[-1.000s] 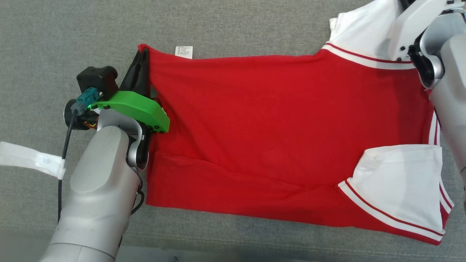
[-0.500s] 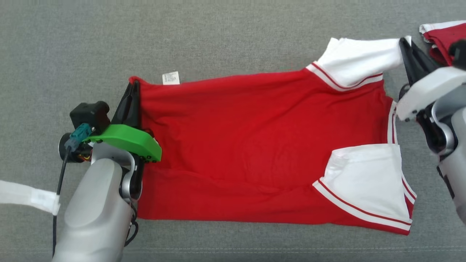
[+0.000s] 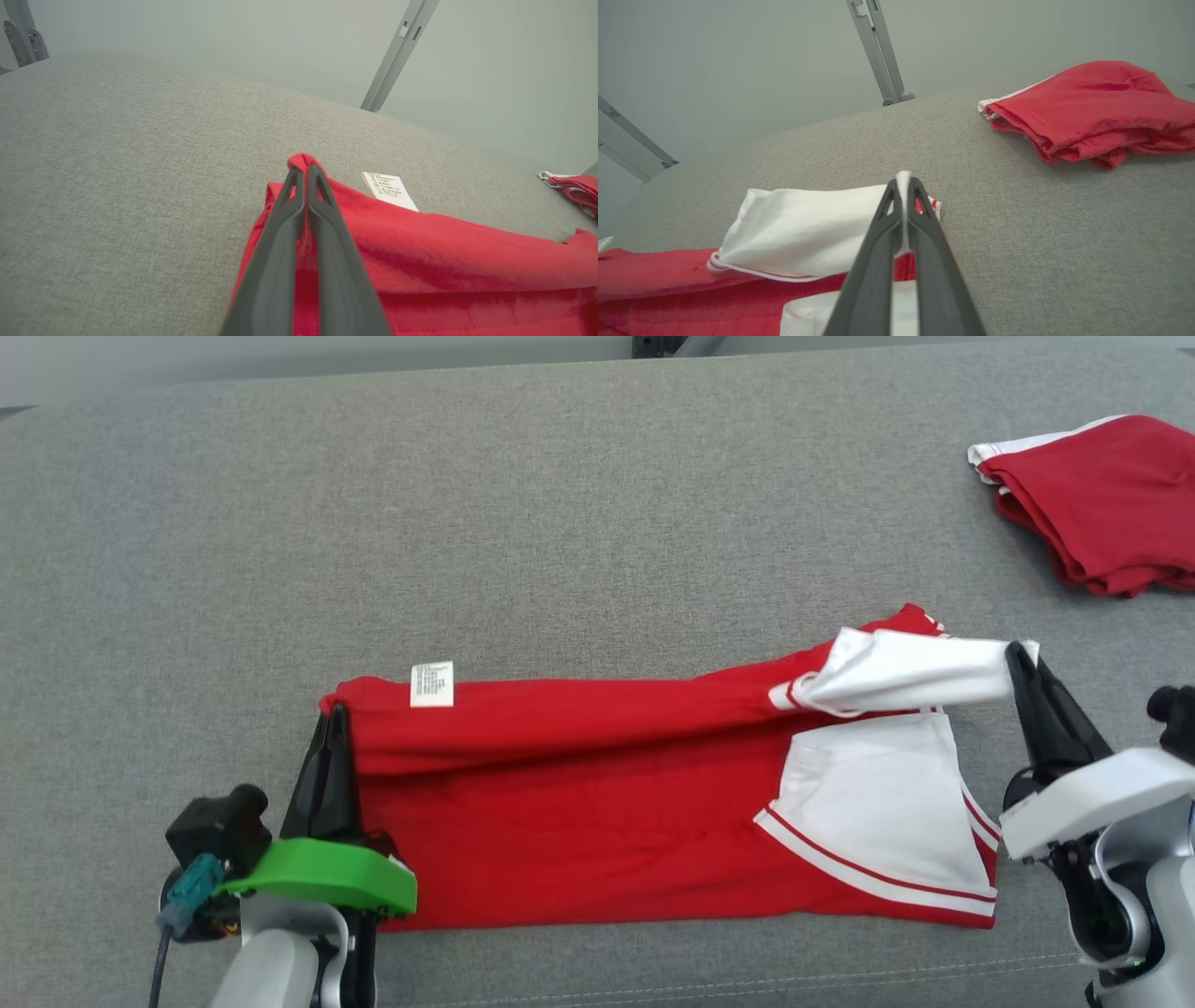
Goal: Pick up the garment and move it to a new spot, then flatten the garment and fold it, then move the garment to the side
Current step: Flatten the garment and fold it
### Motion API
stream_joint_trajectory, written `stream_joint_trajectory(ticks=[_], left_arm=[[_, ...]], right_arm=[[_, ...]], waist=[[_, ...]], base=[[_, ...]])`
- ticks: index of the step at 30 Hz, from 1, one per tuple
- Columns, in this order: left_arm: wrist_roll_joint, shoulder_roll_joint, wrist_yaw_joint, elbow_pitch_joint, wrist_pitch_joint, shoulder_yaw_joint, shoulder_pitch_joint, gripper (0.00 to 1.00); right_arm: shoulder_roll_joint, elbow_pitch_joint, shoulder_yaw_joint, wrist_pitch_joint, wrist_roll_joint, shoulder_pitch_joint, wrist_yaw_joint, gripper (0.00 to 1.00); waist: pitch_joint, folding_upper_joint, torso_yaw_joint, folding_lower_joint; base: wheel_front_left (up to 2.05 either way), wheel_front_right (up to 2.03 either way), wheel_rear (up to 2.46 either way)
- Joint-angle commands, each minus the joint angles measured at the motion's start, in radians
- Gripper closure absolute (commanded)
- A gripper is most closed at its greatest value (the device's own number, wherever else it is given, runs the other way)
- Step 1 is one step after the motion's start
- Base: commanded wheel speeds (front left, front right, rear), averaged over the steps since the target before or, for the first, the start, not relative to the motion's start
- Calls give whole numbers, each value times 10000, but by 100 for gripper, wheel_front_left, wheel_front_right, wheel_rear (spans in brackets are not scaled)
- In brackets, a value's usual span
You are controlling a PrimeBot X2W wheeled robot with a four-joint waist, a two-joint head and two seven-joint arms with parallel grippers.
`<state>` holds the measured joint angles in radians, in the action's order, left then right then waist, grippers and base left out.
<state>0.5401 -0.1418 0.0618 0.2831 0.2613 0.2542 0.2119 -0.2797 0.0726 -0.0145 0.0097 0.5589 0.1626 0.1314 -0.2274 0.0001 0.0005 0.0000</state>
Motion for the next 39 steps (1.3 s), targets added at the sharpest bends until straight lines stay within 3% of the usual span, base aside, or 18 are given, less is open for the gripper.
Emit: stream_joint_trajectory(ticks=[1, 8, 14, 15, 16, 17, 18, 19, 28, 39], left_arm=[[15, 12, 99, -113, 44, -69, -273, 100], [57, 135, 256, -520, 46, -200, -1142, 100], [54, 224, 174, -398, 47, -180, -1529, 100], [78, 240, 159, -392, 47, -225, -1625, 100], [116, 273, 147, -419, 47, -288, -1724, 82], [118, 302, 124, -463, 47, -346, -1828, 68], [107, 328, 108, -517, 47, -409, -1951, 50], [100, 354, 95, -554, 47, -453, -2098, 0], [-135, 522, 192, -1386, 40, -1162, -3100, 0], [-1014, 655, 113, -1703, 40, -1217, -2567, 0]], right_arm=[[105, -145, 94, 64, -45, -254, -16, 100], [854, -535, 297, 366, -250, -1324, -14, 100], [1044, -333, 263, 307, -471, -1790, -14, 100], [1103, -271, 240, 281, -469, -1866, -14, 93], [1135, -236, 235, 225, -449, -1916, -14, 68], [1162, -213, 235, 199, -443, -1995, -14, 51], [1193, -177, 241, 166, -426, -2085, -14, 5], [1218, -155, 271, 116, -392, -2165, -14, 0], [1385, -55, 1040, -218, -347, -2794, -14, 0], [1345, 190, 1215, 157, -1003, -2207, -13, 0]], waist=[[108, -1, -101, 0], [257, -1, -131, 0], [422, -1, -153, 0], [453, -1, -159, 0], [473, -1, -162, 0], [497, -1, -164, 0], [519, -1, -167, 0], [539, -1, -170, 0], [704, -1, -111, 0], [849, -1, -6, 0]], base=[[0, 0, 0], [0, 0, 0], [0, 0, 0], [0, 0, 0], [0, 0, 0], [0, 0, 0], [0, 0, 0], [0, 0, 0], [0, 0, 0], [0, 0, 0]])
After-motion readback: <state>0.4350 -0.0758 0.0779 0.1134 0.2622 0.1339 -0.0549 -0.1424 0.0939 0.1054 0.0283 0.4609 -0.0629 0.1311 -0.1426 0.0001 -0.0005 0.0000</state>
